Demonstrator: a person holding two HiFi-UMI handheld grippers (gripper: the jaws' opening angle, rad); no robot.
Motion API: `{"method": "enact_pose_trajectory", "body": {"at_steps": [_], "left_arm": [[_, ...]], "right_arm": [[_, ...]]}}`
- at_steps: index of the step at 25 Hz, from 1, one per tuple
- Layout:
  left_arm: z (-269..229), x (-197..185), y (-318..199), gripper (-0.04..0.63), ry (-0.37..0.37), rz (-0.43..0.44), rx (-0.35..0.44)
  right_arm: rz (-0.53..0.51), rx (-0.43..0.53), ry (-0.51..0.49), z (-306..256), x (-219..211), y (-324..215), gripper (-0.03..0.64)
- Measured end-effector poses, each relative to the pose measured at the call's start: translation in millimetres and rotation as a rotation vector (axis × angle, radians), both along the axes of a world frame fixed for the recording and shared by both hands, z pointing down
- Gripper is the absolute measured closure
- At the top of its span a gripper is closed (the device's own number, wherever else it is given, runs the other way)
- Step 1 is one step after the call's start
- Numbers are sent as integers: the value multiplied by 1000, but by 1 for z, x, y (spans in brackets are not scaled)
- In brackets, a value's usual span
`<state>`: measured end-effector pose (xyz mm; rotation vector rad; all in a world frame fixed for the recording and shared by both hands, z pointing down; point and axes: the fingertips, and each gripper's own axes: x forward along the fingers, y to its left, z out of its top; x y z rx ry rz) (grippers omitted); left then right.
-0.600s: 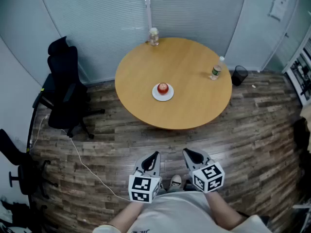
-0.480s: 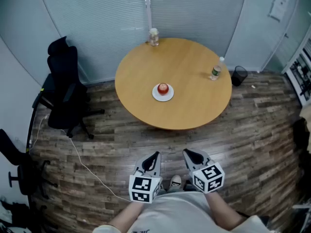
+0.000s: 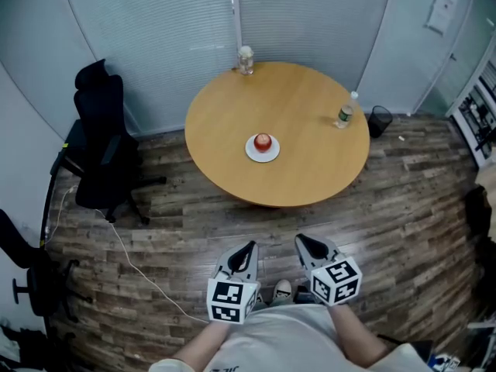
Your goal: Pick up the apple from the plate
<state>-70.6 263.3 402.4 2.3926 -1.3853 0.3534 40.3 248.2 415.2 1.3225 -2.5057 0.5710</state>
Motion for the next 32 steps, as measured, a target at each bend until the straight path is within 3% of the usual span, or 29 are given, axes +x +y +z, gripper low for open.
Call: {"method": "enact_pose_trajectory", "body": {"at_steps": [14,32], "left_arm": [[7,-16,-28,593,24,16,-8],[5,-4,-236,593,-8,-82,1]], "right_arm": [[57,-9,-29,11,-6,-24,584],[-46,18,-20,0,8,-246,584]]}}
